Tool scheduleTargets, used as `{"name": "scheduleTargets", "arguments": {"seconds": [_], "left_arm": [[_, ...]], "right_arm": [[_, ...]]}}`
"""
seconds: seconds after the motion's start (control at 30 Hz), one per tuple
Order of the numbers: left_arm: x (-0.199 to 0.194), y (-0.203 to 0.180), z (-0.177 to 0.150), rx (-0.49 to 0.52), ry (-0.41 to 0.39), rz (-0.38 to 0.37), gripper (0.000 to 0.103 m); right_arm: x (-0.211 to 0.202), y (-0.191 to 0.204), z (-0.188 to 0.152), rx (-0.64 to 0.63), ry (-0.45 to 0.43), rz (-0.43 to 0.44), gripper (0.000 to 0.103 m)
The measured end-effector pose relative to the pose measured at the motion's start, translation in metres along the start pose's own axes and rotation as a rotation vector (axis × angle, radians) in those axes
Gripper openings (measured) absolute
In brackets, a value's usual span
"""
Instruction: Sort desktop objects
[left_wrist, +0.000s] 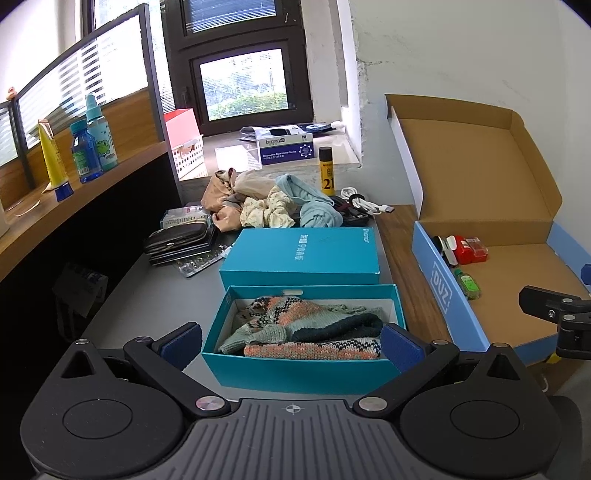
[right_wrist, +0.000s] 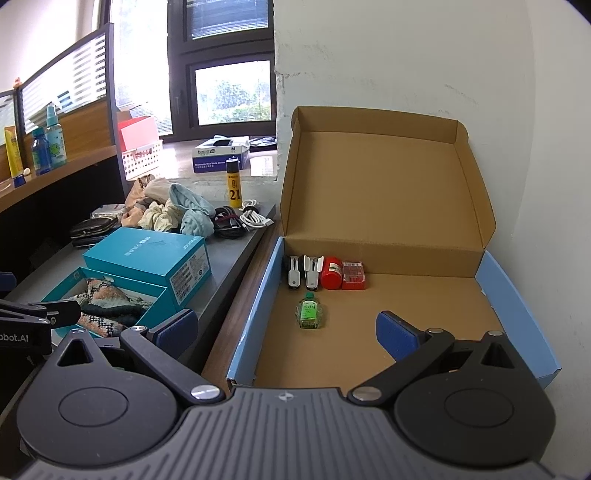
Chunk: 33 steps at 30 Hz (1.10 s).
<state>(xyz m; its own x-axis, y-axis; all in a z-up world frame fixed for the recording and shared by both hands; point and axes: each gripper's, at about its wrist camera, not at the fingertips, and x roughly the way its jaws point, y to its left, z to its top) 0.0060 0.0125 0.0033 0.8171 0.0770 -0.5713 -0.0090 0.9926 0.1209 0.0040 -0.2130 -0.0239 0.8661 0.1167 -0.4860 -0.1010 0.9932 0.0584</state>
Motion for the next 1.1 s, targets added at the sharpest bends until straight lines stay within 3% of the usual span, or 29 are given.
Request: {"name": "scheduleTargets", "arguments": {"seconds": [0.2, 0.53, 0.73, 1.1], "left_arm": [[0.014, -0.008, -0.008, -0.026, -0.019, 0.011, 0.103], [0.011, -0.010, -0.014, -0.067, -0.010, -0.015, 0.103], [0.008, -0.010, -0.021, -0.066, -0.006, 0.009, 0.103], [0.002, -0.006, -0.005, -0.054, -0.018, -0.003, 0.103]], "right_arm": [[-0.002, 0.001, 0.002, -0.007, 0.015, -0.006, 0.103], [0.002, -0.001, 0.001, -0.005, 0.014, -0.010, 0.103], [0.003, 0.000, 0.000, -0.004, 0.011, -0.012, 0.103], [-0.001, -0.003, 0.001, -0.007, 0.008, -0.010, 0.103]]}}
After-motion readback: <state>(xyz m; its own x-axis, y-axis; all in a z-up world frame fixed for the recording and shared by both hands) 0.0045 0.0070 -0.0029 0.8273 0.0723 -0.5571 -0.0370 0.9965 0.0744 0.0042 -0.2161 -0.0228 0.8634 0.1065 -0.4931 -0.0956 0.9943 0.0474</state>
